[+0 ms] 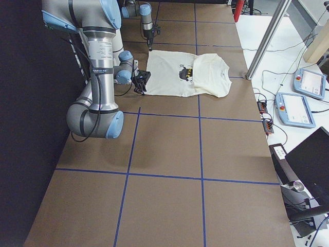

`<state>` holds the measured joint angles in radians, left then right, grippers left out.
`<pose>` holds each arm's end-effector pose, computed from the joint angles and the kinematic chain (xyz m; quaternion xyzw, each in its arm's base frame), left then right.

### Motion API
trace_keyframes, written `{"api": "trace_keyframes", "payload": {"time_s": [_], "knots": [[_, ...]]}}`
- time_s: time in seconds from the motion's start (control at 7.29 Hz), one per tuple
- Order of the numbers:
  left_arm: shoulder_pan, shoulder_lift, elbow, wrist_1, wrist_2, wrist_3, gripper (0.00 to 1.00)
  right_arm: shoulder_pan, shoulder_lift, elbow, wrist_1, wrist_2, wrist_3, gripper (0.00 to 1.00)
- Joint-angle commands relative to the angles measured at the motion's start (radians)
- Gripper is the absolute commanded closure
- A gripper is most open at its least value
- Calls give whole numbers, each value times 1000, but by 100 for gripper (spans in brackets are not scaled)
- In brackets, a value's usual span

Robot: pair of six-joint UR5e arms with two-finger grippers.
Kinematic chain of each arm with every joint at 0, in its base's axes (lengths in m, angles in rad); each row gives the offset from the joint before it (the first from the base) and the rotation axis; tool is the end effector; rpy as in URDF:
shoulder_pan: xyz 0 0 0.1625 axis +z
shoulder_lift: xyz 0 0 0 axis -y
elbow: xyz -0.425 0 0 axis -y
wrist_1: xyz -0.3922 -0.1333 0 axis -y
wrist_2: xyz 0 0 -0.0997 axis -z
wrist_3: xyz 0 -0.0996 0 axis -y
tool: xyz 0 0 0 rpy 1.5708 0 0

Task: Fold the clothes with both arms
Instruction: 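Lower both grippers to the hem corners nearest the robot and grasp them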

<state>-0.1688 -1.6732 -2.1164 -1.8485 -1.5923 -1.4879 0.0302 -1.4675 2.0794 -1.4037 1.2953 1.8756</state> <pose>0.4666 -0.2126 0.3287 0.0465 0.4442 -0.0336 0.8941 -0.4981 -0.1755 0.3581 0.0744 -0.3900 0.2042 0.8948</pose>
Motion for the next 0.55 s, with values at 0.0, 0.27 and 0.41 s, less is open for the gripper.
{"api": "trace_keyframes", "payload": {"time_s": [0.0, 0.27, 0.41], "knots": [[0, 1, -7, 0, 0, 0, 100, -1, -2, -1, 0, -27, 2, 100], [-6, 3, -31, 6, 0, 1, 100, 11, -11, 49, -14, -36, -9, 100], [-11, -9, -131, 137, -38, 5, 100, 19, -20, 158, -106, -28, -10, 100]]}}
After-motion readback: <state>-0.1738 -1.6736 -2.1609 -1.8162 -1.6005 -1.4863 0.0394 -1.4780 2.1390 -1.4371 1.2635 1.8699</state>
